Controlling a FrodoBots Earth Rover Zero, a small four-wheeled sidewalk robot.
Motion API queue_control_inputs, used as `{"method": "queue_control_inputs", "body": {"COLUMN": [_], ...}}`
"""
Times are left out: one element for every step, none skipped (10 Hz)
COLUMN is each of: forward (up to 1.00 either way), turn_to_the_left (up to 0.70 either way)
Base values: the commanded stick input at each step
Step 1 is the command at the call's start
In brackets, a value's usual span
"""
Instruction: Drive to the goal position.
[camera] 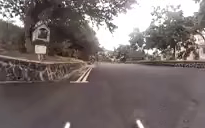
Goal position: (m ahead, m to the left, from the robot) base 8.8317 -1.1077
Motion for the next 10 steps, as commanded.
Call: {"method": "queue_control_inputs", "body": {"forward": [0.70, 0.70, 0.70, 0.70, 0.70, 0.70, 0.70, 0.70, 0.70, 0.70], "turn_to_the_left": [0.00, 0.00, 0.00, 0.00, 0.00, 0.00, 0.00, 0.00, 0.00, 0.00]}}
